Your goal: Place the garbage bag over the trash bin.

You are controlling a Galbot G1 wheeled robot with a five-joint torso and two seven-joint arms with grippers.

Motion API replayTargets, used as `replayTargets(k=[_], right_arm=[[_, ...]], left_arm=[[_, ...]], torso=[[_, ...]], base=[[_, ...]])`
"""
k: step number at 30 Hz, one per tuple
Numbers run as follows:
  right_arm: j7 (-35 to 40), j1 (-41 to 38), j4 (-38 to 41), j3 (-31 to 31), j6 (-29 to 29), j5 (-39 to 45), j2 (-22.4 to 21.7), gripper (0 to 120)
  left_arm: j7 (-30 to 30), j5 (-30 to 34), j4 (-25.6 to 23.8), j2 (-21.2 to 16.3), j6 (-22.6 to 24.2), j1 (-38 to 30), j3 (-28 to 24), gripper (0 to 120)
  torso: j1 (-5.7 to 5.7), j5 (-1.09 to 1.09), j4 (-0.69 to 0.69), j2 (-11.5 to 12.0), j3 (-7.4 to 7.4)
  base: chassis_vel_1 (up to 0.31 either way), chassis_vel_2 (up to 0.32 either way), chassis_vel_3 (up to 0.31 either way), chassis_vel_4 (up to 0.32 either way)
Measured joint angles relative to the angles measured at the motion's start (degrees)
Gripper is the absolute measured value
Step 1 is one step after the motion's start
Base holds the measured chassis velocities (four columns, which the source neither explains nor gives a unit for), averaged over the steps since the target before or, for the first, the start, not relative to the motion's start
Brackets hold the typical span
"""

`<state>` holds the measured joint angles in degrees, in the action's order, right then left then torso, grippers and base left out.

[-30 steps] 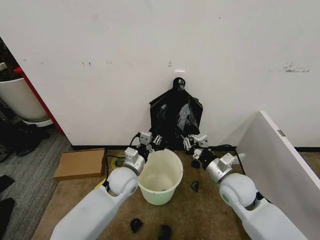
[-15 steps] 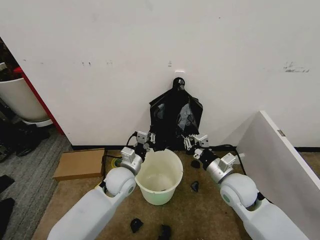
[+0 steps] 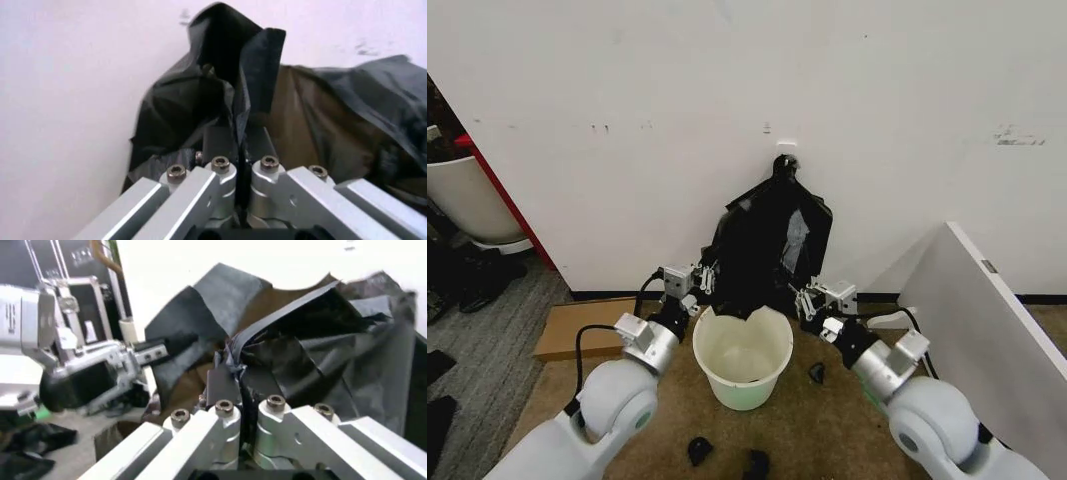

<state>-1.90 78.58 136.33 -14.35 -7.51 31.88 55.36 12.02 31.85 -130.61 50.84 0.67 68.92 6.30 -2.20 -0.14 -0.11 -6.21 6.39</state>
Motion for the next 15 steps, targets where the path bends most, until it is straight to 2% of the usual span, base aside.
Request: replayTargets(k=[5, 10, 15], right_arm=[[-0.02, 1.64, 0.94, 0.07, -0.08, 0.05, 0.68, 0], [0.15, 1.58, -0.01, 0.82, 0.32, 0.2, 2.05, 0], [0.5, -1.59, -3.58, 2.47, 1.15, 0.9, 3.34, 0]], left_arm=[[0.02, 0.02, -3.19, -1.28, -0.07, 3.4, 0.51, 0], [-0.01, 0.05, -3.78, -1.77, -0.5, 4.34, 0.67, 0], [-0.69, -0.47, 1.62, -0.5, -3.11, 2.61, 0.59, 0]], torso=[[0.0, 0.0, 0.0, 0.0, 0.0], [0.0, 0.0, 0.01, 0.0, 0.01], [-0.01, 0.01, 0.01, 0.01, 0.01]], base=[[0.0, 0.0, 0.0, 0.0], [0.0, 0.0, 0.0, 0.0], [0.0, 0.0, 0.0, 0.0]])
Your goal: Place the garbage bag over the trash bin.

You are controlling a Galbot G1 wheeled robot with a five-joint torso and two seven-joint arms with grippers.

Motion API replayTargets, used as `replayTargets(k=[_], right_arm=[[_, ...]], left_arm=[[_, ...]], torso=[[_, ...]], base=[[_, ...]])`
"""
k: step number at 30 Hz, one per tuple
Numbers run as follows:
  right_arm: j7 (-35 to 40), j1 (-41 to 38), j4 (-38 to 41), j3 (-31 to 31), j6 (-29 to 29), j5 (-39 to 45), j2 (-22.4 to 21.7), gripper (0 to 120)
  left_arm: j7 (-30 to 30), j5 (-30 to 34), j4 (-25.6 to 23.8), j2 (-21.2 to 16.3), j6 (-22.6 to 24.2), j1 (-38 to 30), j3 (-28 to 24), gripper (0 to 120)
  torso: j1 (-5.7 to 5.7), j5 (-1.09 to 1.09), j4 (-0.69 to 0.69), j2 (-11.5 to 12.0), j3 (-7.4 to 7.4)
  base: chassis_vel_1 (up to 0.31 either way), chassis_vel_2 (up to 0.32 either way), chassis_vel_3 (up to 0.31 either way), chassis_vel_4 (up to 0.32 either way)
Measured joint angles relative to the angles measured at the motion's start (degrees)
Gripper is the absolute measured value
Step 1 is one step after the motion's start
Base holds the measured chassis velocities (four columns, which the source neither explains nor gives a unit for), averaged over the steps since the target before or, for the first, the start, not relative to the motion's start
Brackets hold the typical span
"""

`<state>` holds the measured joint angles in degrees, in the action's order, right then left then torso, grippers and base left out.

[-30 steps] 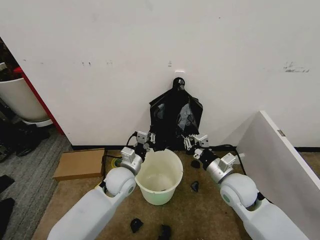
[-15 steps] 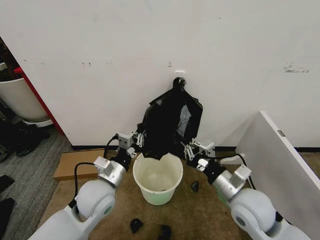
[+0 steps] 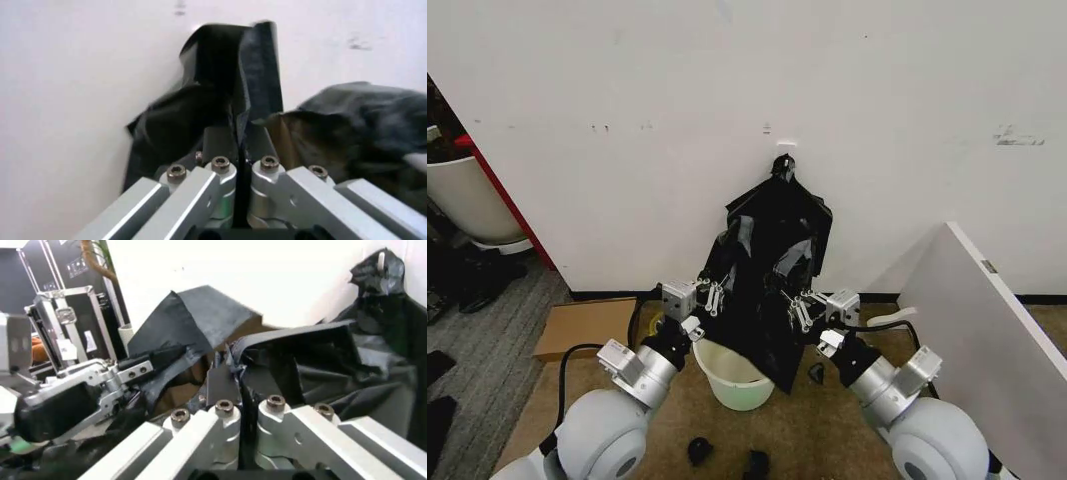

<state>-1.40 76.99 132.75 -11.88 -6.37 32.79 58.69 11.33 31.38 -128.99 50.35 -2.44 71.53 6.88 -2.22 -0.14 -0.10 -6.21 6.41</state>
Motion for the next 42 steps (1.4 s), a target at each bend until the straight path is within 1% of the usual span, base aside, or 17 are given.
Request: replayTargets(k=[2, 3, 7, 9, 19, 24, 28, 30, 33, 38, 42], right_arm=[[0.44, -2.03, -1.77, 0.65, 0.06, 0.88, 0.34, 0], [0.44, -2.03, -1.77, 0.65, 0.06, 0.88, 0.34, 0], [1.12, -5.41, -4.66, 1.26, 0.01, 2.29, 0.57, 0], [1.29, -6.15, -5.46, 1.38, -0.05, 2.79, 0.75, 0], [2.62, -6.92, -7.52, 1.76, -0.04, 4.25, 2.7, 0], [3.5, -3.99, -9.35, 3.07, 0.84, 3.02, 5.94, 0], [3.51, -3.14, -11.0, 3.62, 1.78, 1.23, 7.36, 0], [3.55, -1.85, -12.25, 3.87, 2.41, 0.16, 8.27, 0], [3.23, 2.07, -14.36, 3.92, 4.55, -2.81, 8.95, 0], [2.51, 4.41, -15.67, 3.2, 6.14, -5.43, 9.09, 0], [2.57, 5.56, -16.31, 2.97, 6.24, -6.89, 9.04, 0]], left_arm=[[-0.02, 0.42, 2.6, 0.94, -0.84, -1.75, -0.29, 0], [-0.02, 0.42, 2.6, 0.94, -0.84, -1.75, -0.29, 0], [0.21, 1.12, 6.58, 2.25, -1.66, -4.14, -1.36, 0], [0.29, 1.15, 7.77, 2.76, -1.81, -4.61, -2.03, 0], [0.51, 1.43, 10.32, 4.28, -1.96, -7.4, -3.41, 0], [0.49, 1.28, 9.62, 3.91, -2.15, -4.57, -2.38, 0], [0.58, 1.19, 10.35, 4.33, -2.81, -2.63, -2.01, 0], [0.84, 0.53, 11.92, 5.82, -3.61, -0.42, -1.94, 0], [1.55, -1.28, 14.44, 8.16, -4.45, 1.76, -2.03, 0], [2.56, -2.91, 16.51, 9.75, -4.99, 2.78, -2.37, 0], [3.62, -3.3, 17.06, 10.91, -4.67, 3.5, -2.69, 0]], torso=[[0.0, 0.0, 0.0, 0.0, 0.0], [0.0, 0.0, 0.0, 0.0, 0.0], [0.0, -0.01, -0.01, 0.01, 0.0], [0.0, -0.01, -0.01, 0.01, 0.0], [0.0, 0.0, -0.01, 0.01, 0.0], [0.0, -0.03, -0.01, 0.01, -0.01], [0.0, -0.01, 0.0, 0.01, -0.01], [0.0, -0.01, 0.01, 0.01, 0.0], [0.01, -0.01, -0.01, 0.01, -0.01], [0.01, -0.02, -0.01, 0.01, -0.01], [0.0, -0.01, -0.01, 0.01, -0.01]], base=[[0.0, 0.0, 0.0, 0.0], [0.0, 0.0, 0.0, 0.0], [0.0, 0.0, 0.0, 0.0], [0.0, 0.0, 0.0, 0.0], [0.0, 0.0, 0.0, 0.0], [0.0, 0.0, 0.0, 0.0], [0.0, 0.0, 0.0, 0.0], [0.0, 0.0, 0.0, 0.0], [0.0, 0.0, 0.0, 0.0], [0.0, 0.0, 0.0, 0.0], [0.0, 0.0, 0.0, 0.0]])
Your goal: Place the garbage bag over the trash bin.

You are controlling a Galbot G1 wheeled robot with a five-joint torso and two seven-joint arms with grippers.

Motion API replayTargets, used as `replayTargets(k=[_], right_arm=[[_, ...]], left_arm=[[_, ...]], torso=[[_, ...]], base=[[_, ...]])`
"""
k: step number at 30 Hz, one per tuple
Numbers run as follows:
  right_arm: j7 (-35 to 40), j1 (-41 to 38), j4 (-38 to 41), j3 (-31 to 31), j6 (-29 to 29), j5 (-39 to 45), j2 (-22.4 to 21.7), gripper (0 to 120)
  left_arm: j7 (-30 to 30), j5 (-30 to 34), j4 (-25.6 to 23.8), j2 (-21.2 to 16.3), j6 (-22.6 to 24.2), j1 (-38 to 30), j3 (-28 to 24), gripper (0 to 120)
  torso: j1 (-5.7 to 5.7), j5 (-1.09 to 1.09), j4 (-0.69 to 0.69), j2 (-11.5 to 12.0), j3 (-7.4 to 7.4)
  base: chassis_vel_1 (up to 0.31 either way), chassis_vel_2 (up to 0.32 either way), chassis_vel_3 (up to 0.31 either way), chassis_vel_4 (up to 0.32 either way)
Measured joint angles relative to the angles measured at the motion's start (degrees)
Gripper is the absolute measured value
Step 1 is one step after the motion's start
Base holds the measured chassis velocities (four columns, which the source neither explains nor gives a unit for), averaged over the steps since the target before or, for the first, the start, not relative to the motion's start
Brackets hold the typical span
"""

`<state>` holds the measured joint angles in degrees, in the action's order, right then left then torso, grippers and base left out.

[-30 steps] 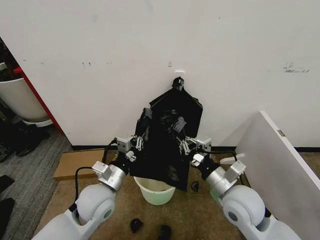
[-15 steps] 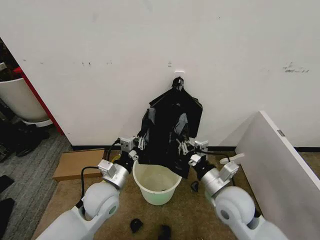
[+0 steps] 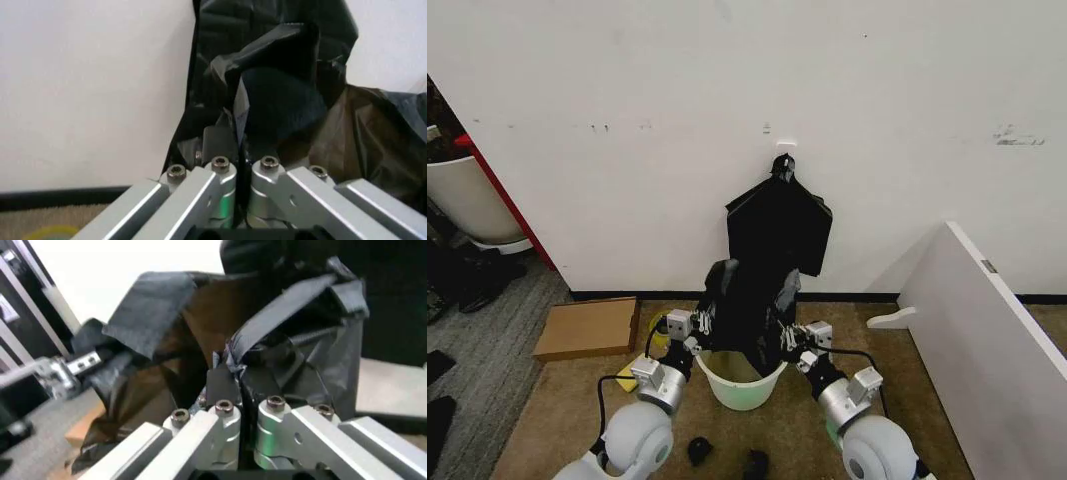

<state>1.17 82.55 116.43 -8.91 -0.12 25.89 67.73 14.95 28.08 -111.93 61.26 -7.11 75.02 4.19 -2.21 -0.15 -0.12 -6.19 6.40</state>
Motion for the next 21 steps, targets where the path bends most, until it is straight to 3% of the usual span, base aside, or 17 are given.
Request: replayTargets(k=[11, 21], right_arm=[[3.6, 3.28, -0.12, 0.07, -5.11, -2.88, 0.18, 0], [8.27, 8.85, 7.5, 0.83, -12.26, 0.48, -0.5, 0]], left_arm=[[3.81, 0.5, 0.39, 1.71, 4.32, 2.28, -0.33, 0], [5.34, 1.37, -6.77, -1.01, 8.26, 7.1, 0.51, 0]], torso=[[0.0, 0.0, 0.01, 0.0, 0.0], [0.0, 0.0, 0.0, 0.0, 0.0]], base=[[0.0, 0.0, 0.0, 0.0], [0.0, 0.0, 0.0, 0.0]])
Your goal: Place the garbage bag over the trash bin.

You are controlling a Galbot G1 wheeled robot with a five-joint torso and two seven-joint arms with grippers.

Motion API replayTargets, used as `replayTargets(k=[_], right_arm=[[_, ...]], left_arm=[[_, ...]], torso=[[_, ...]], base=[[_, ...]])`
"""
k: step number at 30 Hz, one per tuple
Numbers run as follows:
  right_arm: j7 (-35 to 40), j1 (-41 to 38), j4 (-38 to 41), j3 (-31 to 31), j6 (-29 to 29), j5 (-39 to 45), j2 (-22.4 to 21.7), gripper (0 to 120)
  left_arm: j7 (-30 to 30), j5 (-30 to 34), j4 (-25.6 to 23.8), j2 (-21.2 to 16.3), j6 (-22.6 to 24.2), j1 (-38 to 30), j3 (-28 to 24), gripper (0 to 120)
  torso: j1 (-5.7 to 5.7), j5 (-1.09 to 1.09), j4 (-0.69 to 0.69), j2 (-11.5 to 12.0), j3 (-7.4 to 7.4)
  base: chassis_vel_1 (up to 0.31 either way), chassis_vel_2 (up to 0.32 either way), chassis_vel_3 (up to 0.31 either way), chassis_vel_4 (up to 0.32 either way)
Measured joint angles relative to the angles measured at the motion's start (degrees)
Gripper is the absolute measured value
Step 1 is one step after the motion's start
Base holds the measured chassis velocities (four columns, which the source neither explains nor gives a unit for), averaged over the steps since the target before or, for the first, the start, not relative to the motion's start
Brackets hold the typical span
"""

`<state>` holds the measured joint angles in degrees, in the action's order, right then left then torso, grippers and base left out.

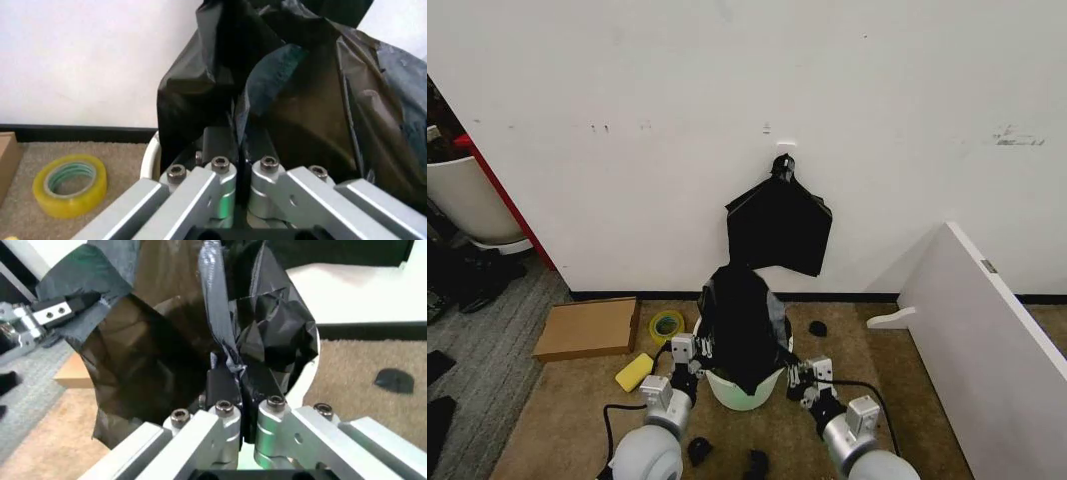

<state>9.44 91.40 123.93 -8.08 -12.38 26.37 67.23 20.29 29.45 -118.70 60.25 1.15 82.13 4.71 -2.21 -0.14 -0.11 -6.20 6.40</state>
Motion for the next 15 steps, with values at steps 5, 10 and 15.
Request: replayTargets(k=[5, 10, 15], right_arm=[[1.37, -2.72, -2.0, -0.69, -0.88, 1.53, 0.75, 0], [5.02, -4.8, -5.23, -1.4, -2.29, 3.03, 1.61, 0], [9.92, -4.17, -5.52, -1.44, -6.52, 3.48, 1.85, 0]], left_arm=[[0.02, -0.05, 1.27, 0.49, 0.01, -1.0, 0.06, 0], [0.75, 0.23, 3.54, 1.46, 0.44, -2.34, -0.2, 0], [1.25, 0.44, 3.37, 0.83, 0.85, -1.39, 0.04, 0]], torso=[[0.0, 0.0, 0.01, 0.0, 0.0], [-0.01, 0.0, 0.0, 0.0, 0.01], [-0.01, 0.0, 0.0, 0.0, 0.01]], base=[[0.0, 0.0, 0.0, 0.0], [0.0, 0.0, 0.0, 0.0], [0.0, 0.0, 0.0, 0.0]])
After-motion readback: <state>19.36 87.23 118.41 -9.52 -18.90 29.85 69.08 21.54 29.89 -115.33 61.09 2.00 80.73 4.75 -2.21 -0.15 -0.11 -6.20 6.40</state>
